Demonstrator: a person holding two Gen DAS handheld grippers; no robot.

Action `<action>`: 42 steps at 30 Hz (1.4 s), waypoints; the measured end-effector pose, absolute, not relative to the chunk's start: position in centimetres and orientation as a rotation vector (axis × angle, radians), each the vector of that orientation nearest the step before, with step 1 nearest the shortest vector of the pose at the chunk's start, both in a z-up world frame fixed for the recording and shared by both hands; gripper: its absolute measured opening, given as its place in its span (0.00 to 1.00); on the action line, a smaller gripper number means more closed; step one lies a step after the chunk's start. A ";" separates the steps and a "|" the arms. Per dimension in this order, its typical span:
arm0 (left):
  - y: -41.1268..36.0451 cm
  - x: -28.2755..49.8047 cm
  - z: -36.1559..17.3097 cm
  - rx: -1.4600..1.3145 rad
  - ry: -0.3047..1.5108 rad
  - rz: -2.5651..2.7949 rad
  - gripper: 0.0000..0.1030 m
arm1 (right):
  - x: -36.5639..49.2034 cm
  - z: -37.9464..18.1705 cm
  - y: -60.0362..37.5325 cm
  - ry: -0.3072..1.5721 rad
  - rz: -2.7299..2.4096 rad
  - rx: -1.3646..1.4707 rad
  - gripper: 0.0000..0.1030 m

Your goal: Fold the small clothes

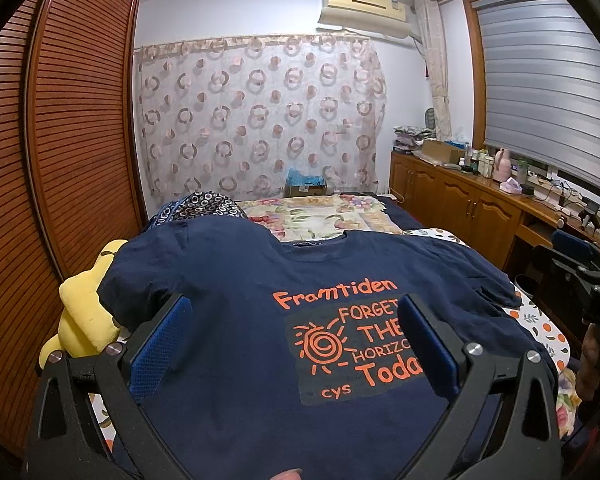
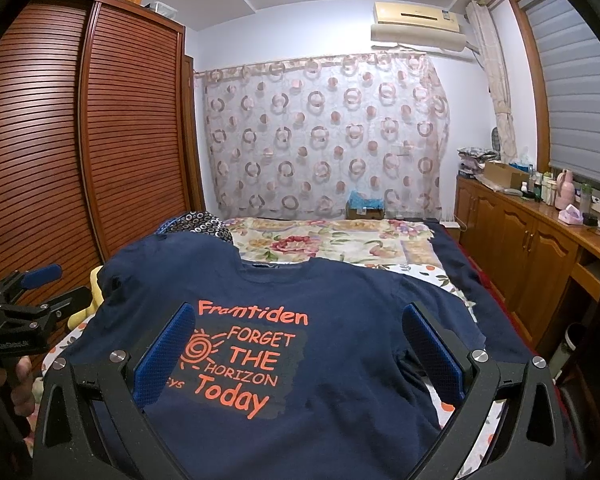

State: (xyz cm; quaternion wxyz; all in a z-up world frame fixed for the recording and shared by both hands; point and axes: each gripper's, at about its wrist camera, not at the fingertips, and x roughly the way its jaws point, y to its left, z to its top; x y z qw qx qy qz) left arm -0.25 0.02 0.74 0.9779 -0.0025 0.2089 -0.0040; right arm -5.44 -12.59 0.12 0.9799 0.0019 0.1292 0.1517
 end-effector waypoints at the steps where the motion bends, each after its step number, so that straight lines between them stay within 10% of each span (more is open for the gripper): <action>1: 0.1 -0.2 0.8 -0.004 0.421 -0.008 1.00 | -5.5 0.1 -12.6 0.259 0.304 0.004 1.00; 42: -0.2 -0.6 0.8 0.005 0.414 -0.007 1.00 | -5.6 0.2 -12.9 0.248 0.301 0.010 1.00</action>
